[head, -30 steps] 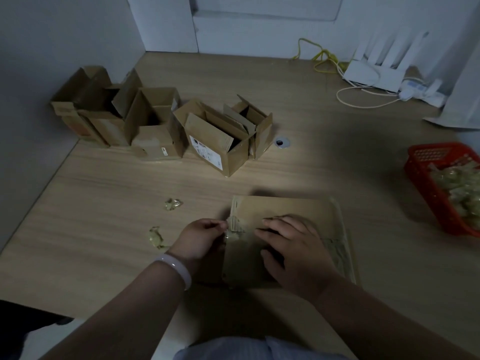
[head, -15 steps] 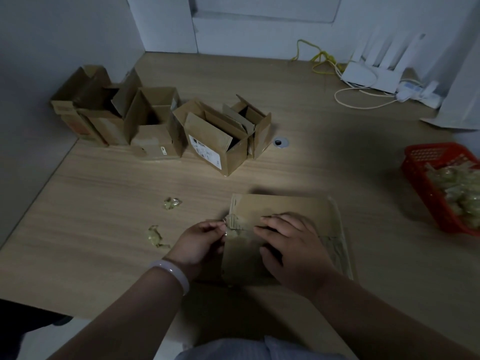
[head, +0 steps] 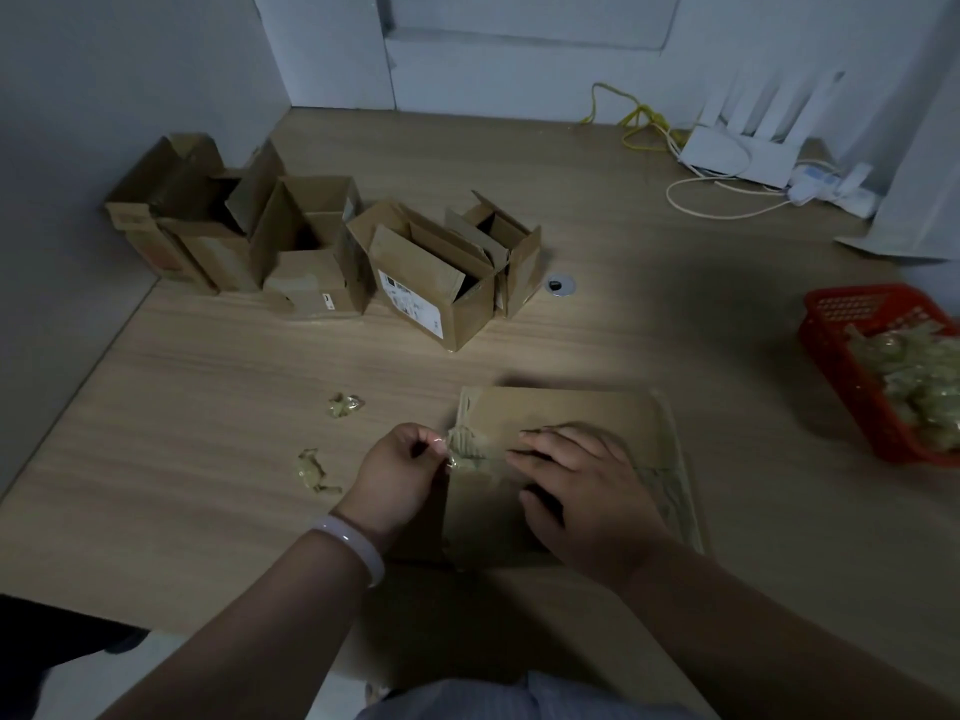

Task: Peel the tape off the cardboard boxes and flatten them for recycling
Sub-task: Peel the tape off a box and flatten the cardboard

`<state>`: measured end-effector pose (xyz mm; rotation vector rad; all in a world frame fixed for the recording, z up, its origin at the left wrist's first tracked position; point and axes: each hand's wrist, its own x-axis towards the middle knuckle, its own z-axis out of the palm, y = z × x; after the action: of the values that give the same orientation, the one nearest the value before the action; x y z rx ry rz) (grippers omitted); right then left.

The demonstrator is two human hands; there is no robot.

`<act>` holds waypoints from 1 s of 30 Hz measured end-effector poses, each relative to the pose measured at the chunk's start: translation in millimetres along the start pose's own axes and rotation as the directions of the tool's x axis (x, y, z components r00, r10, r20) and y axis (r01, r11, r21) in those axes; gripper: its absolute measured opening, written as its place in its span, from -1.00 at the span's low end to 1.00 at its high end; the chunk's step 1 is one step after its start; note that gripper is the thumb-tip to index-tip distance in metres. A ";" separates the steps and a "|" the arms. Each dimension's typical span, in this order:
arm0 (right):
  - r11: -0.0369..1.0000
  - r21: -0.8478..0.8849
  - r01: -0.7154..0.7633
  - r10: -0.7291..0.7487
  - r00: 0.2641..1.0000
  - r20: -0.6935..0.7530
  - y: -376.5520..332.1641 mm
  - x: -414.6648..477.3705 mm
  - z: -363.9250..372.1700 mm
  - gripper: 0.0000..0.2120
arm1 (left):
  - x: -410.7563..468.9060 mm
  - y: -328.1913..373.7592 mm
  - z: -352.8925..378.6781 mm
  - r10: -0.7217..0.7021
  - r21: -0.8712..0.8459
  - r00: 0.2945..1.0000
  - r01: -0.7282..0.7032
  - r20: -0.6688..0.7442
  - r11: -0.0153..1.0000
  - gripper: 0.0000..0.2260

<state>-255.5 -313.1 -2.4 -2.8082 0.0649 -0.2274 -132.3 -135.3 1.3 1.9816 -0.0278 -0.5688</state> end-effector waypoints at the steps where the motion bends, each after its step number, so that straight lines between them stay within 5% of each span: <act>1: 1.000 -0.001 0.001 -0.001 1.000 0.000 -0.1 -0.4 -0.1 -0.62 | -1.1 2.6 -0.5 -0.020 -0.020 1.000 0.020 0.007 1.000 -0.82; 7: 1.000 -0.026 0.017 -0.016 1.000 0.020 -3.0 2.0 -3.2 -0.61 | -7.7 24.8 -0.1 0.050 -0.153 0.997 -0.040 0.060 0.987 -0.85; 17: 1.000 0.004 0.009 -0.009 1.000 0.023 -0.6 1.6 -1.3 -0.59 | -5.2 31.9 -8.3 0.333 0.331 0.941 -0.334 0.063 0.882 -0.77; 24: 0.998 0.031 -0.045 0.044 0.998 0.034 -0.9 0.7 -2.0 -0.61 | -11.6 19.7 -5.0 0.625 0.545 0.774 -0.569 0.101 0.616 -0.93; 27: 0.995 -0.058 -0.083 0.083 0.996 0.011 -4.8 -0.1 -5.3 -0.62 | -14.8 23.9 -5.4 0.600 0.635 0.717 -0.656 0.354 0.408 -0.85; 30: 0.997 -0.034 -0.075 0.076 0.997 0.031 -8.4 1.7 -8.5 -0.62 | -19.4 34.1 -7.2 0.520 0.660 0.767 -0.616 0.377 0.430 -0.77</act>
<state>-255.1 -307.9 8.5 -2.8341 0.1689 -0.1653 -139.0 -140.2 40.3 2.5295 -1.1787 -0.1970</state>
